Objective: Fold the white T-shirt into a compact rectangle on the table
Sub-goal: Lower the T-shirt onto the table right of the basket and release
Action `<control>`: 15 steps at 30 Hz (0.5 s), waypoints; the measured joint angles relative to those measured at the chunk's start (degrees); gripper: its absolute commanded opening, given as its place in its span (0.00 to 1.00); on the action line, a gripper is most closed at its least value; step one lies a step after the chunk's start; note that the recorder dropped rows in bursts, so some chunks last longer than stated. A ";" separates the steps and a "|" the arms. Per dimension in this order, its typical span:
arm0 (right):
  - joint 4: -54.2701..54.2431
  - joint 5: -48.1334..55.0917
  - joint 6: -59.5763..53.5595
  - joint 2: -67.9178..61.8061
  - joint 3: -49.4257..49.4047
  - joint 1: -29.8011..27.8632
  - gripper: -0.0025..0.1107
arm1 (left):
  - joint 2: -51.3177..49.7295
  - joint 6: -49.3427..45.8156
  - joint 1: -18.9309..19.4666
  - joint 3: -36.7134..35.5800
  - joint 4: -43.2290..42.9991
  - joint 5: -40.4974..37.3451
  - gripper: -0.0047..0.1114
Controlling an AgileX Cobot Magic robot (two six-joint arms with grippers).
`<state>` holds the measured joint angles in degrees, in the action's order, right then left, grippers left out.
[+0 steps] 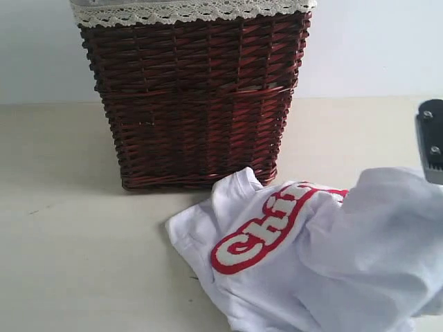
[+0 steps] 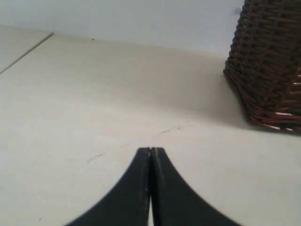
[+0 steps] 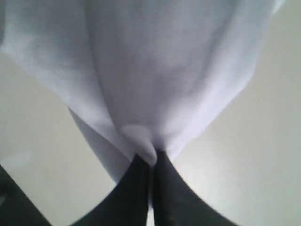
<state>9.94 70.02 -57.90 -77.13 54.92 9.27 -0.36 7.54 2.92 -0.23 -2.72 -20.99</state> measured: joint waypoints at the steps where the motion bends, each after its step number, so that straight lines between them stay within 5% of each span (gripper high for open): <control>1: 2.33 0.00 0.22 0.00 -0.75 -0.94 0.02 | 0.00 0.00 0.00 0.00 0.00 0.00 0.04; 11: 16.82 -0.63 3.87 0.00 -6.42 -8.90 0.03 | 0.00 0.00 0.00 0.00 0.00 0.00 0.04; 15: 20.66 -6.66 9.06 0.00 -6.56 -11.70 0.13 | 0.00 0.00 0.00 0.00 0.00 0.00 0.04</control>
<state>30.60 63.36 -48.84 -77.13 48.36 -2.43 -0.36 7.54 2.92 -0.23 -2.72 -20.99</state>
